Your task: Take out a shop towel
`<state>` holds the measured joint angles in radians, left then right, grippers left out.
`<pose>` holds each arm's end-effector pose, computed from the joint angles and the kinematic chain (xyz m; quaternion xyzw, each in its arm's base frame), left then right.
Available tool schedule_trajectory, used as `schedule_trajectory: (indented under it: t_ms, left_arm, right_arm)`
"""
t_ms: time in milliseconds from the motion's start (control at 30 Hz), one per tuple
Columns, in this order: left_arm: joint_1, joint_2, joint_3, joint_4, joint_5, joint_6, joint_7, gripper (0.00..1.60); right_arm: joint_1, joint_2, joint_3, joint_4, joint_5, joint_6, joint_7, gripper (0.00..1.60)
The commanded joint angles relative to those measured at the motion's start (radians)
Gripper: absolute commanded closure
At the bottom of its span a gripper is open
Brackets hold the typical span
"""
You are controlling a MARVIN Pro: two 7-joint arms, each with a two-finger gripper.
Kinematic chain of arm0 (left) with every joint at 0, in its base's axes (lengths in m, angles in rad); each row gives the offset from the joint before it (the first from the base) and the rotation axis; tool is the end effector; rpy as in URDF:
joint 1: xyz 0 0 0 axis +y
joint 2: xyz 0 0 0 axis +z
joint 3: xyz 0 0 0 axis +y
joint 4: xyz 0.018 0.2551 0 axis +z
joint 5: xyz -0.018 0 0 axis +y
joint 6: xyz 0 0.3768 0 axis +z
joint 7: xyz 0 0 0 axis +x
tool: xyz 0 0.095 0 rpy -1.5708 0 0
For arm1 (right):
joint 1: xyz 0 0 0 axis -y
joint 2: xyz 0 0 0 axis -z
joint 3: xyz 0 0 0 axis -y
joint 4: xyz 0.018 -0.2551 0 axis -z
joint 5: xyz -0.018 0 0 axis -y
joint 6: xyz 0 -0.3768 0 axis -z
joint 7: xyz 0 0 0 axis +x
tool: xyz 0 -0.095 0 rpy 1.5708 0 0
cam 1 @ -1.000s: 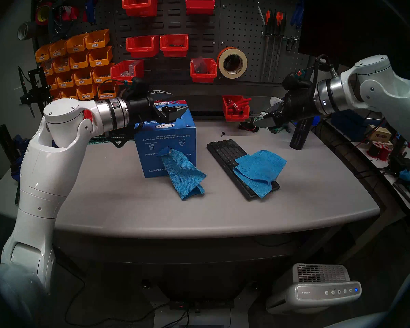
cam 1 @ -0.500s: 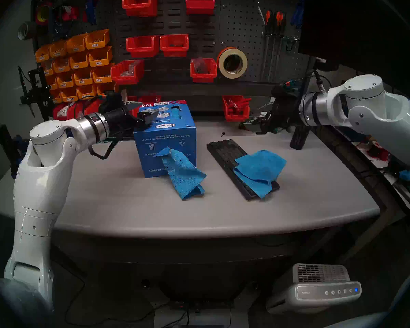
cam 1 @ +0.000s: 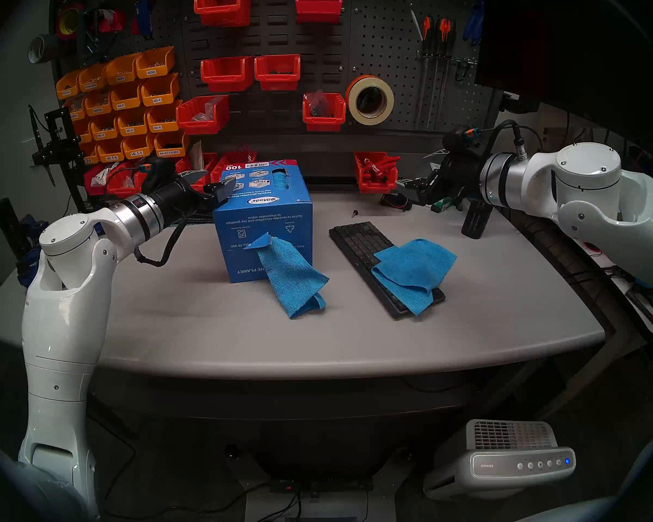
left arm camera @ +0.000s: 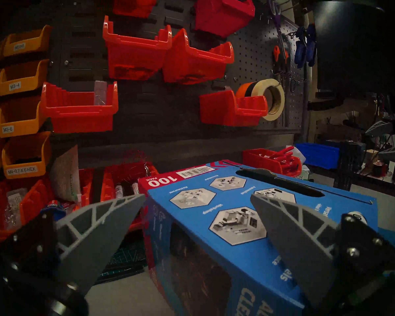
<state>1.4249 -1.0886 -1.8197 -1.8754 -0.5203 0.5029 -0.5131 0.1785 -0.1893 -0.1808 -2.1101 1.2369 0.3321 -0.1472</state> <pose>0.4669 0.1165 -0.0391 0.6781 -0.1513 0.7009 0.1615 0.4406 0.0300 -0.0250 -0.7202 -0.3415 -0.6038 0.0114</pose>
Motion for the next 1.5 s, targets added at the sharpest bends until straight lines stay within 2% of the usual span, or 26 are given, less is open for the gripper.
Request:
schedule_trajectory:
  t_ms: [0,233,400,433,667,700,767,900,1200,1233,1300,1333,1367,1467]
  left_arm:
    - [0.018,-0.051,-0.049,-0.101,-0.025,-0.029,0.031,0.00]
    - [0.012,-0.088,-0.083,-0.173,-0.045,-0.046,0.062,0.00]
    - [0.021,-0.121,-0.123,-0.237,-0.063,-0.048,0.097,0.00]
    - [0.025,-0.128,-0.130,-0.240,-0.068,-0.047,0.102,0.00]
    - [0.122,-0.201,-0.190,-0.308,-0.086,-0.036,0.155,0.00]
    - [0.136,-0.206,-0.196,-0.317,-0.085,-0.037,0.158,0.00]
    - [0.172,-0.229,-0.210,-0.340,-0.092,-0.033,0.169,0.00]
    - [0.239,-0.268,-0.230,-0.384,-0.103,-0.025,0.179,0.00]
    - [0.379,-0.361,-0.242,-0.459,-0.098,-0.026,0.212,0.00]
    - [0.377,-0.368,-0.239,-0.459,-0.094,-0.024,0.211,0.00]
    - [0.422,-0.384,-0.239,-0.480,-0.090,-0.037,0.220,0.00]
    - [0.414,-0.395,-0.236,-0.479,-0.086,-0.034,0.219,0.00]
    - [0.447,-0.402,-0.234,-0.493,-0.087,-0.041,0.226,0.00]
    - [0.480,-0.423,-0.226,-0.512,-0.079,-0.051,0.233,0.00]
  right_arm:
    - [-0.043,0.047,-0.027,-0.049,-0.018,-0.080,-0.121,0.00]
    - [-0.079,0.046,-0.072,-0.077,-0.030,-0.145,-0.218,0.00]
    - [-0.099,0.039,-0.095,-0.096,-0.042,-0.208,-0.319,0.00]
    - [-0.102,0.039,-0.096,-0.095,-0.046,-0.219,-0.309,0.00]
    - [-0.137,-0.002,-0.118,-0.095,-0.076,-0.312,-0.443,0.00]
    - [-0.139,-0.004,-0.119,-0.089,-0.080,-0.320,-0.431,0.00]
    - [-0.150,-0.024,-0.125,-0.086,-0.088,-0.340,-0.485,0.00]
    - [-0.167,-0.058,-0.133,-0.078,-0.103,-0.378,-0.536,0.00]
    - [-0.209,-0.148,-0.150,-0.083,-0.169,-0.454,-0.671,0.00]
    - [-0.213,-0.152,-0.152,-0.088,-0.179,-0.460,-0.683,0.00]
    - [-0.225,-0.164,-0.158,-0.099,-0.204,-0.476,-0.725,0.00]
    - [-0.229,-0.165,-0.160,-0.103,-0.215,-0.481,-0.721,0.00]
    - [-0.237,-0.170,-0.165,-0.115,-0.232,-0.487,-0.759,0.00]
    - [-0.257,-0.166,-0.175,-0.140,-0.273,-0.508,-0.799,0.00]
